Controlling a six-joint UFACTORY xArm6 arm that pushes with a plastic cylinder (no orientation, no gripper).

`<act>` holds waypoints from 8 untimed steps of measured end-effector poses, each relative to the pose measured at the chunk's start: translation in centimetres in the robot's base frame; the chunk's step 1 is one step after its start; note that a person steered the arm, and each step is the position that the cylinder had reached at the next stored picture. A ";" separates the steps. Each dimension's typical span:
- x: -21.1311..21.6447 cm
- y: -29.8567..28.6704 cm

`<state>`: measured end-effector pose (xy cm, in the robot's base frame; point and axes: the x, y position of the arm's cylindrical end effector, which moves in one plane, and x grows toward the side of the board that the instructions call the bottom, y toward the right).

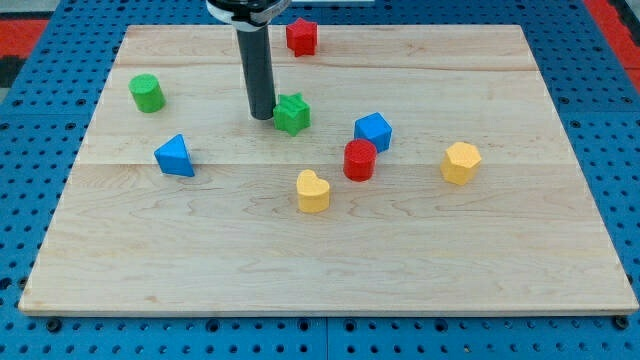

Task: Push the green star towards the yellow hexagon

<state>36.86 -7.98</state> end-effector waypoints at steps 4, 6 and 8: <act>-5.0 13.4; -7.8 17.7; -2.1 25.9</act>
<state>34.81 17.88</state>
